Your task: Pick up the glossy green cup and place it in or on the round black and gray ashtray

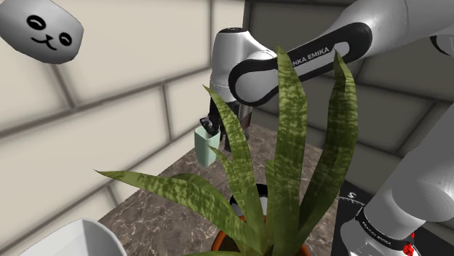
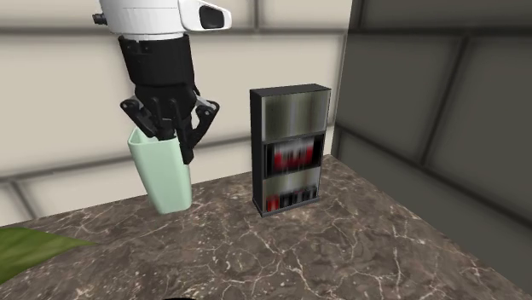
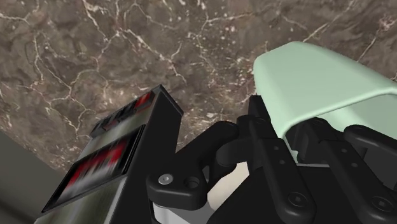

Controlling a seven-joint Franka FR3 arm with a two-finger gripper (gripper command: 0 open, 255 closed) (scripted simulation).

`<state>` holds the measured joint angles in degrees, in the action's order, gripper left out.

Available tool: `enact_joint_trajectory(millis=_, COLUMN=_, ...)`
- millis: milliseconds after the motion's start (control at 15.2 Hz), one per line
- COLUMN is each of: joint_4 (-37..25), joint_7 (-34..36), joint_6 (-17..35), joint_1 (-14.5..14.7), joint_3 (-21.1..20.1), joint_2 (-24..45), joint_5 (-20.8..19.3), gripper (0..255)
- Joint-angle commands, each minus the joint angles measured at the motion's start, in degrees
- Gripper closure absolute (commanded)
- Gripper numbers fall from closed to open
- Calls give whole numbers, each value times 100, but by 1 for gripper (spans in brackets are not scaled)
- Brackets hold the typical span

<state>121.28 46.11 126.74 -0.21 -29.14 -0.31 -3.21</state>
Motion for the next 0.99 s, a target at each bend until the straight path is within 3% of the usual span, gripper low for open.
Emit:
enact_joint_trajectory(millis=0, joint_4=-111, joint_7=-53, joint_6=-158, joint_1=-12, joint_3=12, joint_2=-56, joint_5=43, gripper=255)
enact_joint_trajectory(millis=726, joint_4=-705, joint_7=-201, joint_6=-980, joint_1=-25, joint_3=44, joint_2=-321, joint_5=213, gripper=255)
enact_joint_trajectory(millis=924, joint_4=-290, joint_7=-297, joint_6=-1001, joint_1=11, joint_3=61, joint_2=-815, joint_5=474, gripper=255)
